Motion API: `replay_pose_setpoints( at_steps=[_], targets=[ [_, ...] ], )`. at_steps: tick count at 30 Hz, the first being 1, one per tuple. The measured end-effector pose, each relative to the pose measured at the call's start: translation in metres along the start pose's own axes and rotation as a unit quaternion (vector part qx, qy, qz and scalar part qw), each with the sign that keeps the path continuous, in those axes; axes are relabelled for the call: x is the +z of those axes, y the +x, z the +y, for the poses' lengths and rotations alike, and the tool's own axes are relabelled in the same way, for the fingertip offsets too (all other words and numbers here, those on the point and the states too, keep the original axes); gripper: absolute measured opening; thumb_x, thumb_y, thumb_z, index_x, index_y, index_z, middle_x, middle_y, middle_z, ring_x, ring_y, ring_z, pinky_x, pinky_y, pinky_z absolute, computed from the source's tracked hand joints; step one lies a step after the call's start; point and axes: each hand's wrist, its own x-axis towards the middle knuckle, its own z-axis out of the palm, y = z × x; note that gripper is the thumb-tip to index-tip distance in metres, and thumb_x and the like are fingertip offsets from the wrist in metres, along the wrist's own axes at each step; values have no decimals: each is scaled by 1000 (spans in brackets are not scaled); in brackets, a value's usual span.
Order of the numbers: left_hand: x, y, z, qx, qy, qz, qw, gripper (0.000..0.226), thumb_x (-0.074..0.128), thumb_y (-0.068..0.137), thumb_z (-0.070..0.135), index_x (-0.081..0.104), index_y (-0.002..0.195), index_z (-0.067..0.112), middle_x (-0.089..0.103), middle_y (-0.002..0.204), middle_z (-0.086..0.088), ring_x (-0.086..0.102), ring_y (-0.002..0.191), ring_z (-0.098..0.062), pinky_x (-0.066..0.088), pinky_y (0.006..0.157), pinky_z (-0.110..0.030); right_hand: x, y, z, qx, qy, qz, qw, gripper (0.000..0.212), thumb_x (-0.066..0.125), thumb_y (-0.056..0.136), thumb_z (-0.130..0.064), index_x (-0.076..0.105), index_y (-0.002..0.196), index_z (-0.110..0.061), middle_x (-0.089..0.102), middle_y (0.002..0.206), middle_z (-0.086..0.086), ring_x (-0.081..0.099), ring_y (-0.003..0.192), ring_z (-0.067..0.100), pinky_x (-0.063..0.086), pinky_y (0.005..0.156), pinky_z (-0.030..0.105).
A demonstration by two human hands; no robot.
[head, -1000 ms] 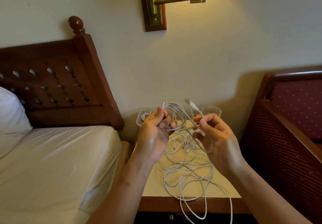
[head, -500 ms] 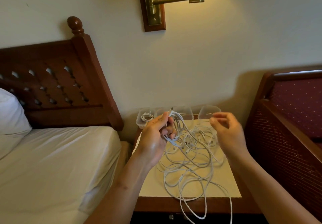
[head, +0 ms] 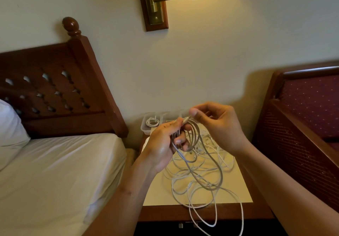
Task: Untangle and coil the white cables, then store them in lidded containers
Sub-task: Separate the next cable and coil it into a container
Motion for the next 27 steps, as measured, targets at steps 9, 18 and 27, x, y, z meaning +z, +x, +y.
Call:
replay_pose_setpoints(
  at_steps=[9,18,27],
  targets=[
    [5,3,-3,-15,20,-7,1000,38,43,110,28,65,104,-3,40,53,-6,42,52,-20,43,56,-30,0,0,7,-2,-42,-6,999,7,75,92,-9,80,94,-15,78,81,-4,75,79,9,58,73,22],
    [-12,13,-3,34,-209,43,976,34,41,109,30,57,88,9,27,53,3,33,47,-14,43,72,-33,-3,-27,31,205,159,-104,960,29,54,95,13,73,106,-4,75,102,16,70,93,31,60,81,39],
    [-17,21,-1,91,-157,145,973,31,35,110,24,52,88,11,38,64,-2,42,65,-21,41,75,-35,-4,-50,45,74,-53,-125,988,11,68,98,-20,78,97,-24,75,91,-3,70,91,13,56,83,28]
  ],
)
